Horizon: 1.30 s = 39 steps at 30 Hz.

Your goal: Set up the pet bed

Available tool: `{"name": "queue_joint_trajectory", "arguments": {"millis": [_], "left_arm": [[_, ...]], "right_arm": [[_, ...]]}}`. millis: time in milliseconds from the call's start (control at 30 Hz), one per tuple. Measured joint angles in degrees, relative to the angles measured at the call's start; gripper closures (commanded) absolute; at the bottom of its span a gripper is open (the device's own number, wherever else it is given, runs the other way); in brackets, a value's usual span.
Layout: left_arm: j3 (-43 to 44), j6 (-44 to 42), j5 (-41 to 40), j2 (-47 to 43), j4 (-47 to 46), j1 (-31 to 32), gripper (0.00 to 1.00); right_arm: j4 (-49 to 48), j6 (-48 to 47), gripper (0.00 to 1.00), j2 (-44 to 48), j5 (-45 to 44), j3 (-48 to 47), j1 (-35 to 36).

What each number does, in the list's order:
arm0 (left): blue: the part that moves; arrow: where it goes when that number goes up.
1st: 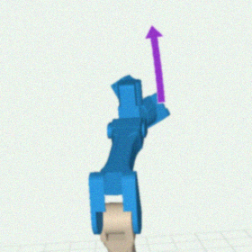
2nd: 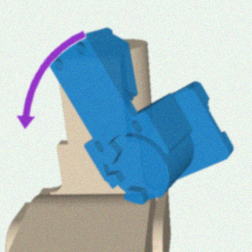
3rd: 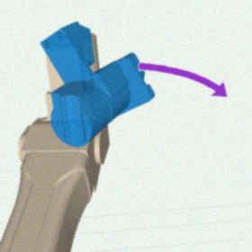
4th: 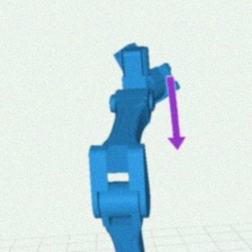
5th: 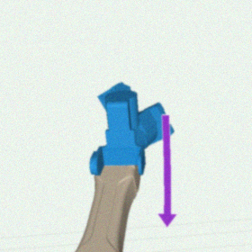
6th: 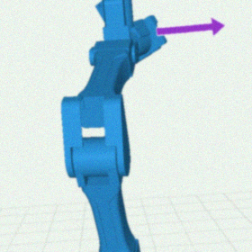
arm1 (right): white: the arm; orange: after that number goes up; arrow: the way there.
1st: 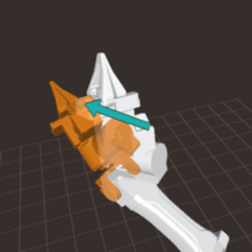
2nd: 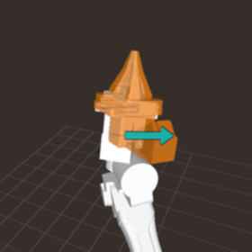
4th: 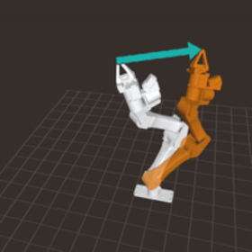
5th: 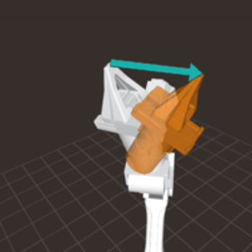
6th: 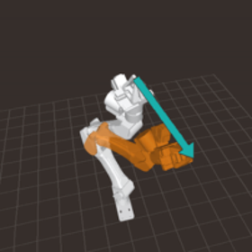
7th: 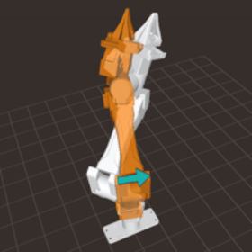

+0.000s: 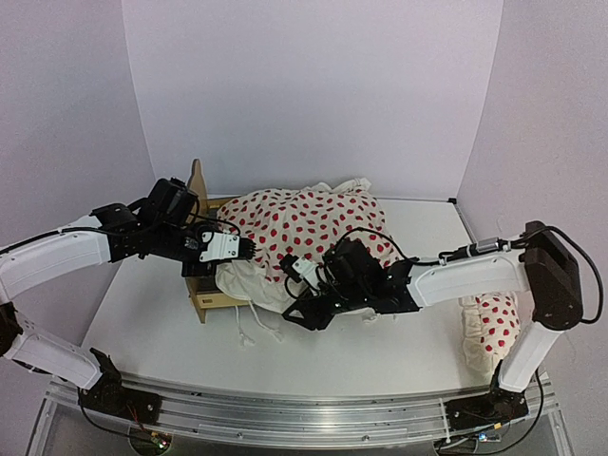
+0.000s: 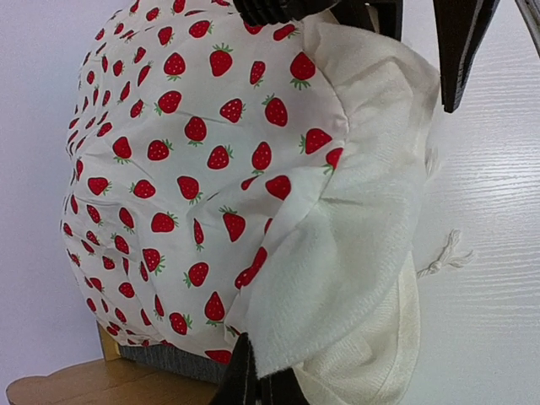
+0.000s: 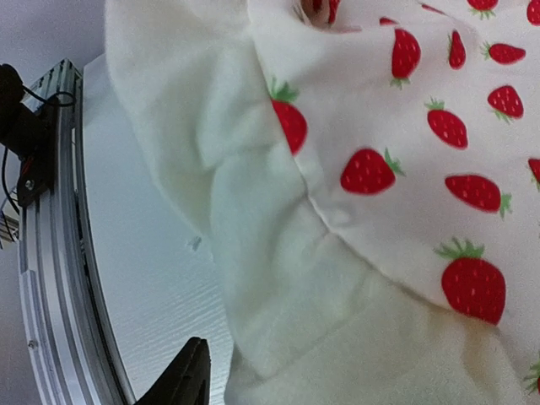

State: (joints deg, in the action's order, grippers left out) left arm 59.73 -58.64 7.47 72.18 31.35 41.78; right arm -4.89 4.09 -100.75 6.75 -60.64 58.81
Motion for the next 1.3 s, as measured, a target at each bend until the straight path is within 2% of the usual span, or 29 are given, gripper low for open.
{"name": "queue_joint_trajectory", "arguments": {"millis": [167,367,533,667,833,1167,1200,1300], "left_arm": [[-0.2,0.0,0.4,0.0,-0.4,0.0,1.00],[-0.2,0.0,0.5,0.0,-0.4,0.0,1.00],[-0.3,-1.5,0.4,0.0,0.3,0.0,1.00],[-2.8,-4.0,-0.7,-1.1,2.2,0.0,1.00],[-3.7,-3.3,-1.0,-1.3,3.0,0.0,1.00],[-3.7,-2.8,-1.1,-1.0,3.0,0.0,1.00],[-3.7,-2.8,-1.1,-1.0,3.0,0.0,1.00],[-3.8,-2.9,-1.2,-1.0,2.9,0.0,1.00]], "right_arm": [[0.1,4.9,0.52,4.0,-6.0,5.7,0.5],[-7.7,7.1,0.48,3.6,-13.5,10.5,5.7],[-14.6,7.1,0.47,-3.1,-15.2,8.8,8.6],[-17.3,7.1,0.48,-6.1,-15.5,6.3,8.4],[-20.8,8.2,0.47,-11.4,-13.9,1.0,8.3],[-22.2,6.5,0.44,-22.6,-18.3,-4.6,8.4],[-22.2,6.3,0.45,-23.1,-18.9,-4.9,8.4],[-22.5,5.8,0.66,-24.3,-20.2,-5.8,8.4]]}}
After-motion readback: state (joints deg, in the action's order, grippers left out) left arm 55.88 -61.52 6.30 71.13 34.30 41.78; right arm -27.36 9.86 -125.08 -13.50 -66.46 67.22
